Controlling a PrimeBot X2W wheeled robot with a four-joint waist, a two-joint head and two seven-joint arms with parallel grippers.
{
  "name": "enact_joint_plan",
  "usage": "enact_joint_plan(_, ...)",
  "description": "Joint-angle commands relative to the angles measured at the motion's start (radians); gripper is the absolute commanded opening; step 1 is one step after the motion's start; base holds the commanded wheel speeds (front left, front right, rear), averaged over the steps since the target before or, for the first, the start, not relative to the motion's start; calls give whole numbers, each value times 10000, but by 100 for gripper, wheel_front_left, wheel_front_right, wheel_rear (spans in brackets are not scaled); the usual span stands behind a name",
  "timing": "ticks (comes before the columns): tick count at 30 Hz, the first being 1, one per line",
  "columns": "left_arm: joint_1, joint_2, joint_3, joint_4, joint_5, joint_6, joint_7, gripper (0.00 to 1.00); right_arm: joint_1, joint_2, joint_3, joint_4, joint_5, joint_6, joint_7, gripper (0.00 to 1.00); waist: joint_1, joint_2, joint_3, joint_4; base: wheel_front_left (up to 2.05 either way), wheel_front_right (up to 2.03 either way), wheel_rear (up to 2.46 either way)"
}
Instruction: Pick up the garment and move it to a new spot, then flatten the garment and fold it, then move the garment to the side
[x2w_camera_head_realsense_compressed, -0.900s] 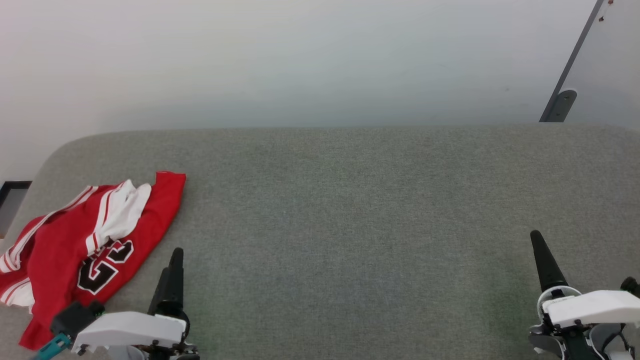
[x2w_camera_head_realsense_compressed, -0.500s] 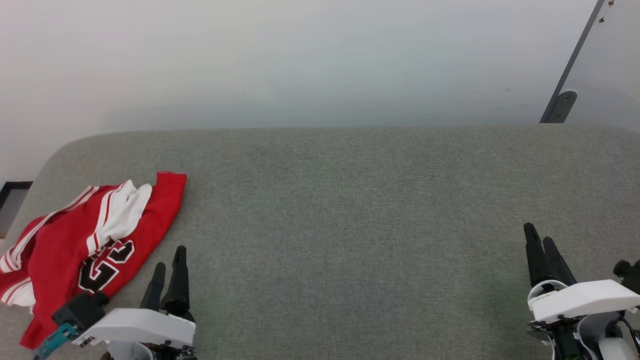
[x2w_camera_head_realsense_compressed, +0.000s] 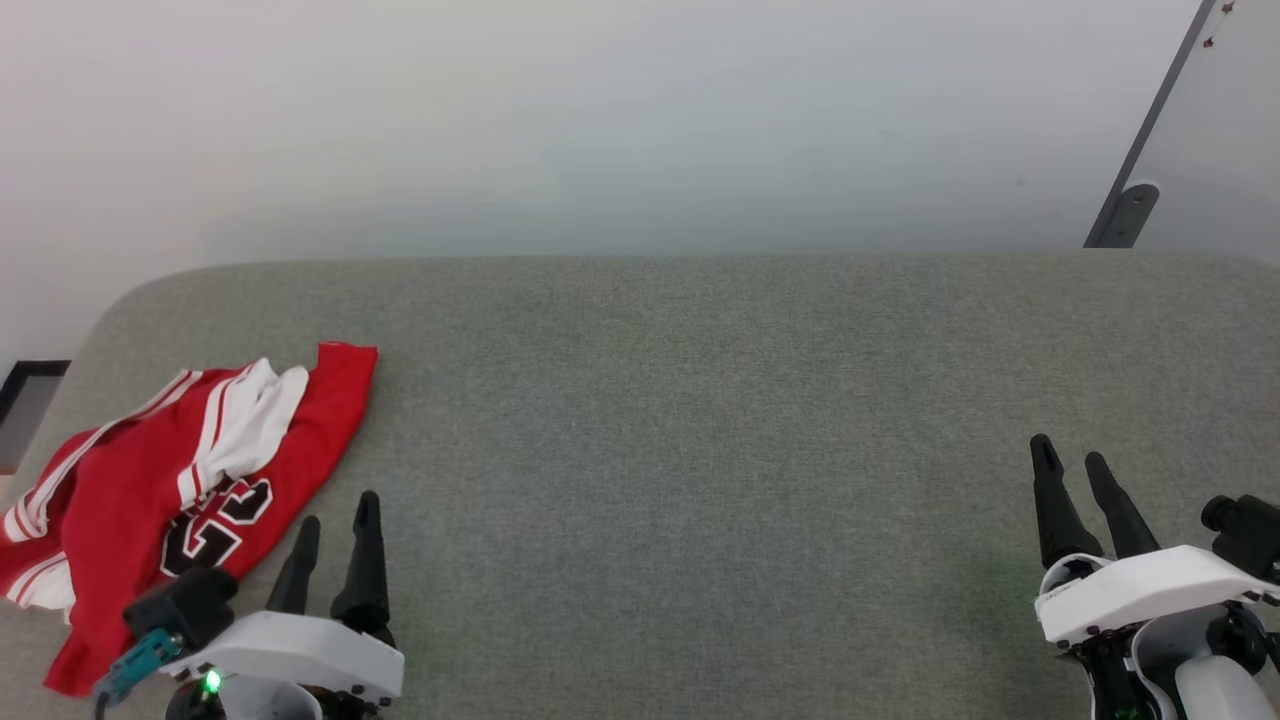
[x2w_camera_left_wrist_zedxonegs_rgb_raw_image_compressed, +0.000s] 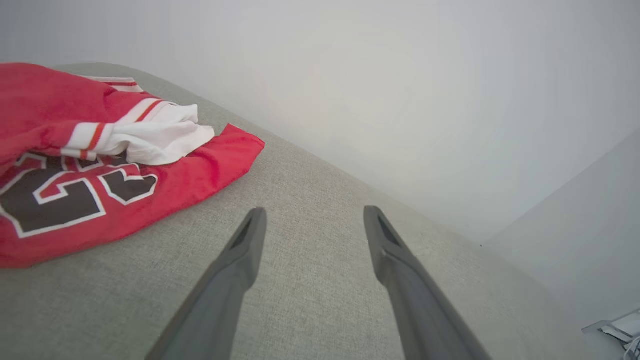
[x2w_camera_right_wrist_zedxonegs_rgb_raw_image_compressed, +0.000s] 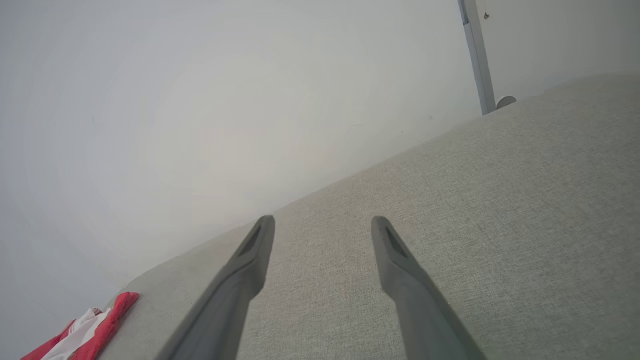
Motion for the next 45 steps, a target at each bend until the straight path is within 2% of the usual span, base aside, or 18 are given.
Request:
enact_joint_plan(1,-216,117,-51,-102,363,59,-114,100,-345,-85,46,-24,-373,-3,-111,100,0,-1,3,10,0,0,0)
enact_joint_plan(17,-282,268,-205,-102,1926,60,-555,100,-720,-179,89,644,-1978,-5,-553,100,0,-1,-19,56,0,0,0)
enact_joint_plan(45,-370,79,198,292,4121,-328,-1197,100,-1038,-189,-59,1071,-4111,-8,-1192,100,0,-1,-8,181,0,0,0)
